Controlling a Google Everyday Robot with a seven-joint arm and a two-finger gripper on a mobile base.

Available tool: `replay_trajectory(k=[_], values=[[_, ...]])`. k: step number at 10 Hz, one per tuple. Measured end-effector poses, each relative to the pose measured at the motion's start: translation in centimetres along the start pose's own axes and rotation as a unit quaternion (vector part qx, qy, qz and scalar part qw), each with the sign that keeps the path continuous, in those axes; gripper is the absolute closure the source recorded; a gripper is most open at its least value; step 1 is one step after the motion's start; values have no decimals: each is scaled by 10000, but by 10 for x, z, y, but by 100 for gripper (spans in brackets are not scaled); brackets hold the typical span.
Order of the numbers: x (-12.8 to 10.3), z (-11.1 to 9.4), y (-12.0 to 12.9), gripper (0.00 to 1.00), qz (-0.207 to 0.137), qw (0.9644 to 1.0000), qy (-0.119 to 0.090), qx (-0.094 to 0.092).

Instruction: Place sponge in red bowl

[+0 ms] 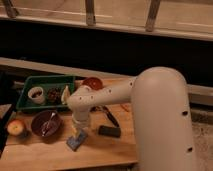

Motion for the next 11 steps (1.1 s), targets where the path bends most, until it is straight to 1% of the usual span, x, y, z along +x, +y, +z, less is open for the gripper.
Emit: replay_trajectory(k=[1,2,5,6,8,11], values=[[0,3,3,51,-45,10000,21,-24],[0,4,7,62,-112,9999,22,-49],[1,4,9,94,-160,9998,-24,-87],[2,3,8,99,-201,9998,-39,-81],[4,-5,3,100,-208,9997,-102,-58],[5,-23,-9,100,-210,9994,-283,-10]])
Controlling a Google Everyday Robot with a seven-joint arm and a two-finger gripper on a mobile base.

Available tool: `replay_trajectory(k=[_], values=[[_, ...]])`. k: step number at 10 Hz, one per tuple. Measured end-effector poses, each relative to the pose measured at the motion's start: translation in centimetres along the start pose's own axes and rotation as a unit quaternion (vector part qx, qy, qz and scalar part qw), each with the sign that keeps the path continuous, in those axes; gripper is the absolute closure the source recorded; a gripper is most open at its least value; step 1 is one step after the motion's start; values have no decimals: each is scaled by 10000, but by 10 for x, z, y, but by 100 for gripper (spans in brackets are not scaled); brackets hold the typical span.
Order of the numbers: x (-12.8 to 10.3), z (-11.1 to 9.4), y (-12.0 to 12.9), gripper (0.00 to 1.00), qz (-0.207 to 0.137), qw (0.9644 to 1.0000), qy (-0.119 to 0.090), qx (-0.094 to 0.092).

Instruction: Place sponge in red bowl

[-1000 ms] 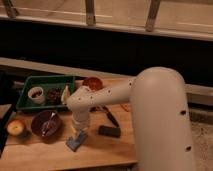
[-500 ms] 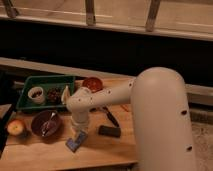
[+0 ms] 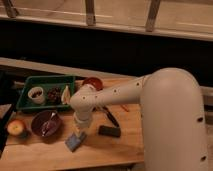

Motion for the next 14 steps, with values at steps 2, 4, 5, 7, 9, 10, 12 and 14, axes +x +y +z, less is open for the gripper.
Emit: replay_trajectory(k=[2,4,5,7,9,10,12,14], values=[[-1,-17,-14,100,82,9998,-157,32],[-8,-41,-33,100,214,9990,-357,170],[-13,-54,-45,100,317,9981,-461,263],[-27,-81,-75,100,637,9947,-700,395],[-44,-115,-109,100,1047,9878,-990,597],[-56,-134,-125,100,1271,9825,-1159,720],[-77,-180,-152,100,1585,9733,-1419,859],[-79,-196,-164,100,1676,9711,-1455,879]])
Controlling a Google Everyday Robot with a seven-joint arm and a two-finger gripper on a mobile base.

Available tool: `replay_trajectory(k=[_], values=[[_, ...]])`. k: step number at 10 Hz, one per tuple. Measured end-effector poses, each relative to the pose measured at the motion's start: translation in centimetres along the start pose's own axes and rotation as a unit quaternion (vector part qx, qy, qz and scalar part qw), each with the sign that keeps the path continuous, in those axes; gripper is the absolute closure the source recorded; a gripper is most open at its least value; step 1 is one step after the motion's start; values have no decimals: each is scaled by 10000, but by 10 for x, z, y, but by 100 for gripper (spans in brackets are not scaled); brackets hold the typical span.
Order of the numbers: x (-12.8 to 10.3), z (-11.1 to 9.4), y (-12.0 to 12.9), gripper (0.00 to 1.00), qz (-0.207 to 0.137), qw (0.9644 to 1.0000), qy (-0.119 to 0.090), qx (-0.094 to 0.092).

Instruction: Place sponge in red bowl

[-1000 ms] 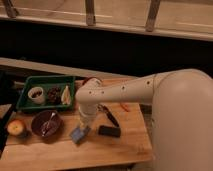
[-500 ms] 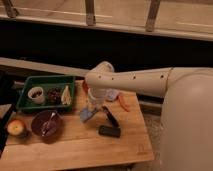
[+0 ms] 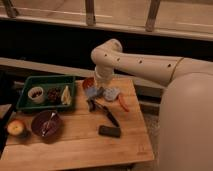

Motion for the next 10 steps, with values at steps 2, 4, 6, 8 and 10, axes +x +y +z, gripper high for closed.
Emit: replay_trajectory(k=[2,4,6,8,10], values=[[0,1,5,100,-38,10000,6,-21],[-8,-2,2,100,96,9998,-154,24],[-38,-8,-11,100,342,9984,-441,52],[-73,-12,-22,100,552,9961,-691,24],[-101,-9,-28,100,765,9931,-889,24]])
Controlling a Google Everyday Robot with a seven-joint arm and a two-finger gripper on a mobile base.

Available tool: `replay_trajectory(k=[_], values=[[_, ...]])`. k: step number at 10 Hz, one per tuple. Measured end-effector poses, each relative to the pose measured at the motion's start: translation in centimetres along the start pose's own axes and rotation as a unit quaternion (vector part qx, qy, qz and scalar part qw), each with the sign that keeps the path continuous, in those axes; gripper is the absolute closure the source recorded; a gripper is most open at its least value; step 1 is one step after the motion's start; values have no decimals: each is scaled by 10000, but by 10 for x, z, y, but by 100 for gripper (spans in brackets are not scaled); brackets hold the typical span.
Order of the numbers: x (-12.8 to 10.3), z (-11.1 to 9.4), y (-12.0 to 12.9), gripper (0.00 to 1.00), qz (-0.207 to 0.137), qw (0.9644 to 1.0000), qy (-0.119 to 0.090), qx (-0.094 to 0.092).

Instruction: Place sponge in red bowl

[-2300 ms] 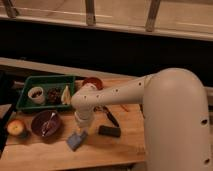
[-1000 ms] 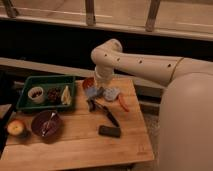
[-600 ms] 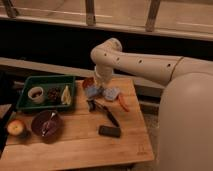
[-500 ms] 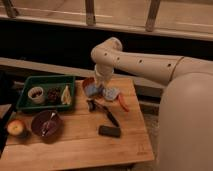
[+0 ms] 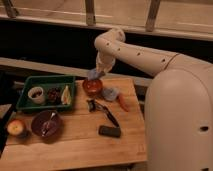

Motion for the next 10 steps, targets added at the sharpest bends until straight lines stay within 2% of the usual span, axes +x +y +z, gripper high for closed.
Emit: replay_trajectory(k=[3,5,7,9,10], values=[[-10,31,22,100,142,9997,43,-188],[-10,50,34,92,165,9993,138,-301],[-10,65,39,71,292,9986,221,-381],[-3,86,34,48,658,9960,412,-442],[0,89,32,41,747,9948,530,-451]])
